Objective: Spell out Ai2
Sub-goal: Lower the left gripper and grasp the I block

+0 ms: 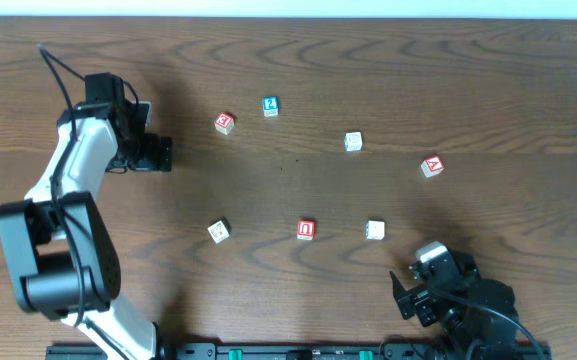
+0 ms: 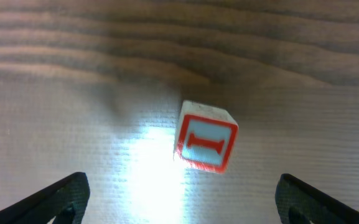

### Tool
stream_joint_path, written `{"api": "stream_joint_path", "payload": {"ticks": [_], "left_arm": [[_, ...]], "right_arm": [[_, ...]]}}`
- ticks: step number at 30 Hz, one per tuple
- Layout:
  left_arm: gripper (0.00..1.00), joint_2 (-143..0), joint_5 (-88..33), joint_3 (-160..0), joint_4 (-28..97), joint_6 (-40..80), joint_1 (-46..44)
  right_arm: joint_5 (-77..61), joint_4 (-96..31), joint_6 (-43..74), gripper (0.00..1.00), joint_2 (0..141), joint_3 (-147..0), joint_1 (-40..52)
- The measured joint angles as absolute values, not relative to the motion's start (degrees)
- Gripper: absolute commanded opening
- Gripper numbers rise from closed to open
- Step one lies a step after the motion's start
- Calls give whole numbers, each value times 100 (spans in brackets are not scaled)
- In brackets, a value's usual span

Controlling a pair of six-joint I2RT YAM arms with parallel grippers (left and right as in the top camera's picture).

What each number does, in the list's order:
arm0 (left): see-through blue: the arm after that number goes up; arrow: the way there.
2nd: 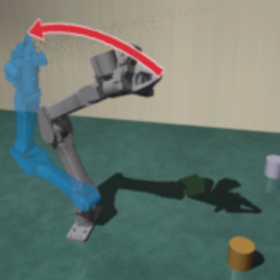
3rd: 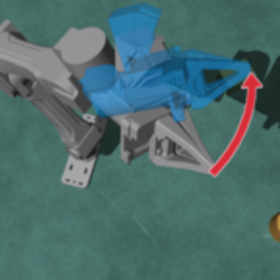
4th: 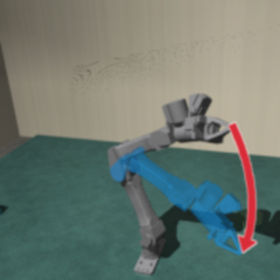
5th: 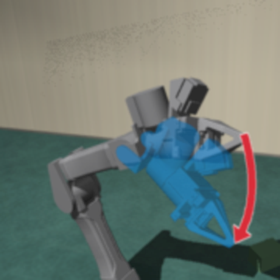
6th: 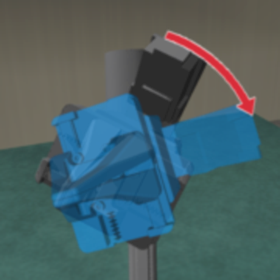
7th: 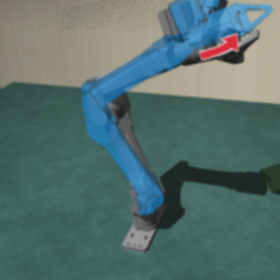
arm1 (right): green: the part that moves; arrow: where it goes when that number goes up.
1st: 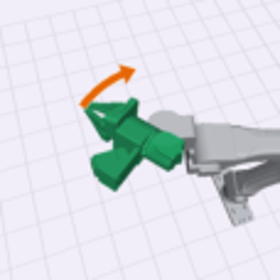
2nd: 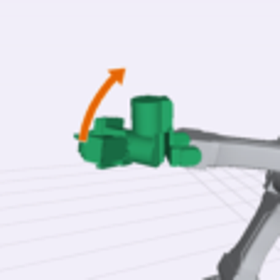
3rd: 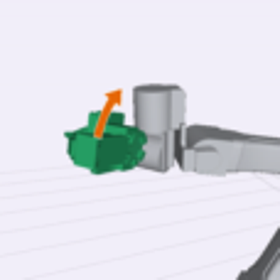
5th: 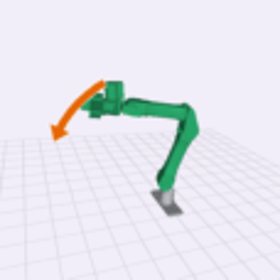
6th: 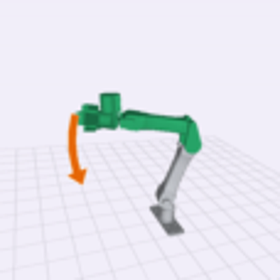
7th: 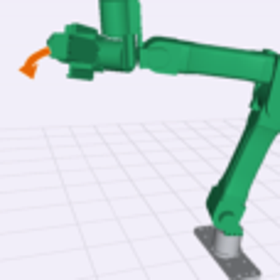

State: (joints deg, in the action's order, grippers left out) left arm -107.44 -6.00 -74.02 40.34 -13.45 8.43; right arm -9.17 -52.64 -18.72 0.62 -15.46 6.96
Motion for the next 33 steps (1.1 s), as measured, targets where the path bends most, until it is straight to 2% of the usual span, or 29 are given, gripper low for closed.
{"api": "stream_joint_path", "payload": {"ticks": [2,7,12,26,28,33], "left_arm": [[100,-10908,-582,-7546,4112,-1490,808],[81,-11122,-515,-7669,4165,-1741,593],[69,-11334,-478,-7679,4171,-1859,499],[50,-11424,-209,-7682,3999,-1946,508],[44,-11424,-202,-7682,3959,-1940,508],[40,-11424,-189,-7682,3894,-1940,508]], "right_arm": [[-919,-5264,-1872,99,62,-1546,696],[-917,-5264,-1872,99,62,-1546,696],[-919,-5264,-1872,99,62,-1546,696],[-919,-5264,-1872,99,62,-1546,696],[-917,-5264,-1872,99,62,-1546,696],[-919,-5264,-1872,99,62,-1546,696]]}}
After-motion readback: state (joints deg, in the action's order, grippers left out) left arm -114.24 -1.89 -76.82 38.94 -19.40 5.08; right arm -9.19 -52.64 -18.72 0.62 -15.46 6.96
